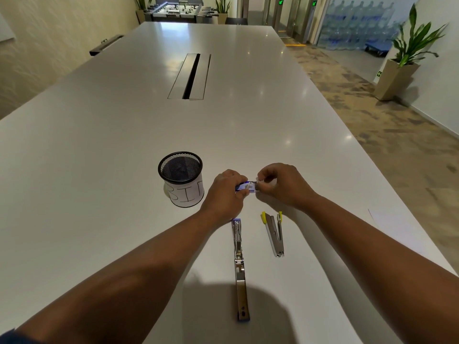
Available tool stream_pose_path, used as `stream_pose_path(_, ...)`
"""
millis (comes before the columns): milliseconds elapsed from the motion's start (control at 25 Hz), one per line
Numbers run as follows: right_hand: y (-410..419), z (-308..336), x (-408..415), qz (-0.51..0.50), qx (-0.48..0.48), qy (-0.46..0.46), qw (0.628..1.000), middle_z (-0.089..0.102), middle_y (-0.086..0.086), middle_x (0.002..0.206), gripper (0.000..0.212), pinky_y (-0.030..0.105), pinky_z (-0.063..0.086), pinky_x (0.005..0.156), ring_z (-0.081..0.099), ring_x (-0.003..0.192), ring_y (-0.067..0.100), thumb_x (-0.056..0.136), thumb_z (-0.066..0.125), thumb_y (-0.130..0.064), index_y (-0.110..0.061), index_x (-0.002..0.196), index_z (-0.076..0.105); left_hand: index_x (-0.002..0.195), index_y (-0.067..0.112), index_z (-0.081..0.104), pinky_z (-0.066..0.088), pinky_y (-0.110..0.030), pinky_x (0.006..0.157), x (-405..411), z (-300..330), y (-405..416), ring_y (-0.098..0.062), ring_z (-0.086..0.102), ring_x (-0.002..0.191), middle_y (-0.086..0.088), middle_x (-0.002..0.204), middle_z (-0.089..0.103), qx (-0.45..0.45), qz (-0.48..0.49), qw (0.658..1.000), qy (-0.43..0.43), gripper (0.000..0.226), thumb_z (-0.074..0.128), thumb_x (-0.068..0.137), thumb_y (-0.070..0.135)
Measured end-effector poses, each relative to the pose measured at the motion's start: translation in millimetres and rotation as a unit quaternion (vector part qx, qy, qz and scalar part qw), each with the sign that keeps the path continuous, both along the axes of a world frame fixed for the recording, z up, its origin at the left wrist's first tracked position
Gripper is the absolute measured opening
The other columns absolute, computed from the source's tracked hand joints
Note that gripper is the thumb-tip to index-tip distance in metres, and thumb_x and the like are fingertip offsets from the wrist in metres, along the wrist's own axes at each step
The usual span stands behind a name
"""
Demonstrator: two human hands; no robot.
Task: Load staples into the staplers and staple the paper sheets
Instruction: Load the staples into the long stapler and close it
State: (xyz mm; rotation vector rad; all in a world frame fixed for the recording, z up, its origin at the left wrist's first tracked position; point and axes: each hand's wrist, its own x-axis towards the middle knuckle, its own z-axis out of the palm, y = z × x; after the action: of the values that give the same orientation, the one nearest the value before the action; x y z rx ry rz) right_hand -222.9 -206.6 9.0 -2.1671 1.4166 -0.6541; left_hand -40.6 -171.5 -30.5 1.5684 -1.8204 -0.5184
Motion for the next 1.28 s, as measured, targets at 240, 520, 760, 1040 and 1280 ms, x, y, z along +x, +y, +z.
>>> stream_pose_path(240,13.3,7.7,-4.5,0.057,0.043,0.006,0.997,0.061,0.002,0.141,0.006,0.020,0.041,0.097,0.053,0.126,0.008,0.078,0.081,-0.017,-0.023,0.080,0.079,0.122,0.013,0.070,0.046,-0.029,0.086,0.7,-0.1,0.0,-0.019,0.055,0.101,-0.002,0.109,0.063,0.000,0.001,1.000,0.004,0.031,0.071,0.092,0.018)
stream_pose_path(520,21.5,8.8,1.8,0.094,0.082,0.059,0.990,0.044,0.004,0.156,0.014,0.027,0.038,0.106,0.036,0.141,0.013,0.079,0.082,-0.020,-0.026,0.091,0.078,0.121,0.014,0.071,0.047,-0.032,0.088,0.1,-1.1,0.6,-0.020,0.056,0.102,-0.001,0.108,0.063,0.001,0.000,1.000,0.006,0.029,0.071,0.092,0.019)
stream_pose_path(760,7.6,-4.1,-5.4,-0.150,0.081,-0.093,0.981,0.074,0.000,0.094,0.008,0.041,0.057,0.085,0.069,0.093,0.023,0.092,0.068,-0.016,-0.017,0.093,0.076,0.124,0.011,0.069,0.047,-0.035,0.093,0.6,-2.2,-1.4,-0.021,0.055,0.107,-0.003,0.114,0.064,0.004,-0.001,1.000,0.003,0.032,0.069,0.092,0.016)
stream_pose_path(1040,4.6,-5.7,6.3,-0.166,0.140,-0.098,0.971,0.076,0.000,0.076,0.013,0.043,0.061,0.077,0.072,0.076,0.020,0.086,0.074,-0.017,-0.018,0.073,0.076,0.126,0.015,0.068,0.036,-0.028,0.087,-1.1,-2.9,-0.8,-0.014,0.042,0.107,-0.001,0.116,0.064,0.003,0.003,1.000,-0.001,0.033,0.068,0.093,0.020)
stream_pose_path(1280,6.9,-4.5,10.1,-0.180,0.146,-0.117,0.966,0.076,0.000,0.076,0.008,0.043,0.062,0.076,0.073,0.076,0.020,0.083,0.077,-0.016,-0.017,0.075,0.076,0.126,0.015,0.069,0.039,-0.029,0.088,-1.2,-0.7,-0.6,-0.018,0.046,0.109,-0.002,0.115,0.064,0.002,0.000,1.000,-0.009,0.032,0.068,0.094,0.020)
